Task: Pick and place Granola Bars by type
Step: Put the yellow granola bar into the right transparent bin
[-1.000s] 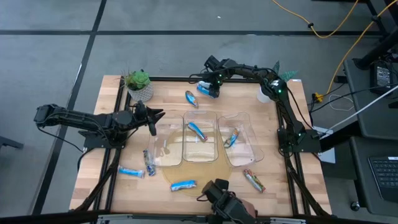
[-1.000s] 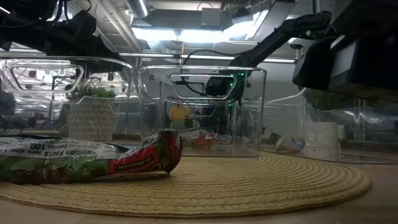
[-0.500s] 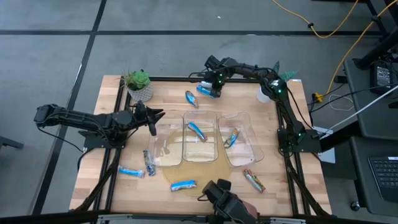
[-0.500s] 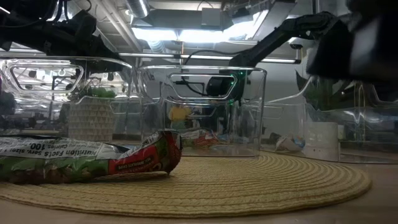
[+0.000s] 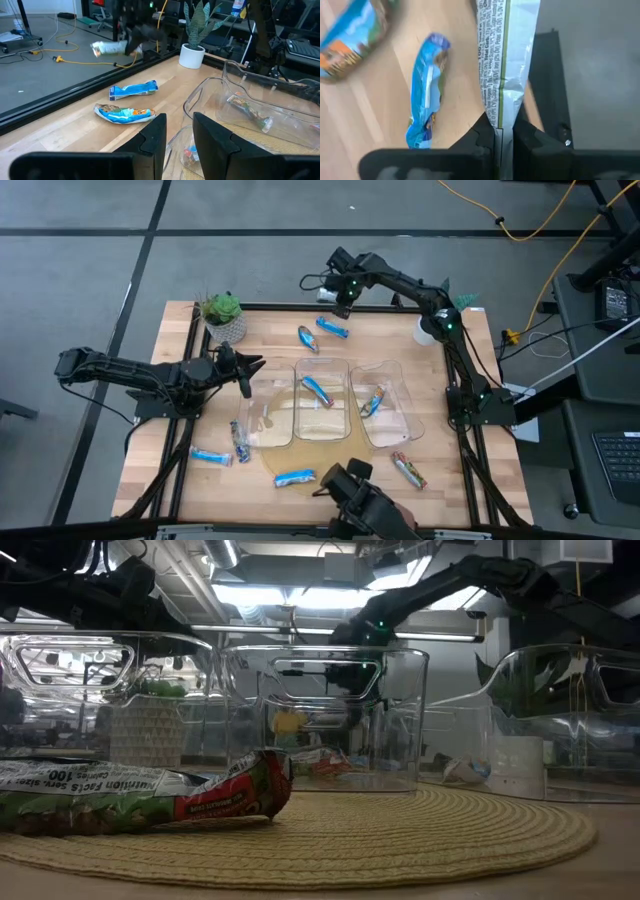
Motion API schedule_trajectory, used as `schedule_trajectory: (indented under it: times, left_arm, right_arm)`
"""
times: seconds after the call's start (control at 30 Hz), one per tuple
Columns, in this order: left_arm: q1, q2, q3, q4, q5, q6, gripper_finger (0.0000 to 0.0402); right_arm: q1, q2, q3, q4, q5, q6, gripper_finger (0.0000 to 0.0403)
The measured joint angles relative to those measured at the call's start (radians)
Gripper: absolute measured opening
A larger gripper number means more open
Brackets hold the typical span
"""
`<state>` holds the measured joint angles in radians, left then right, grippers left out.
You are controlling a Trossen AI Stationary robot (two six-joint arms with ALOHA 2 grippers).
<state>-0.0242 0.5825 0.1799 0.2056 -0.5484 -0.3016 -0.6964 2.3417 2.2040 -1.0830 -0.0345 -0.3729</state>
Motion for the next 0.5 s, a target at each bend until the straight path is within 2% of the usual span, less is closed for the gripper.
schedule_trajectory:
  times: [0.3,0.5]
  left_arm:
    - [0.000,0.000,0.000,0.000,0.000,0.000,0.0088]
    - [0.000,0.000,0.000,0.000,0.000,0.000,0.0088]
  right_arm:
    - [0.009,-0.002,0.136,-0.138,-0.008,0.031,0.0028]
    - [0.022,-0.014,0.147,-0.198,-0.091,0.066,0.0028]
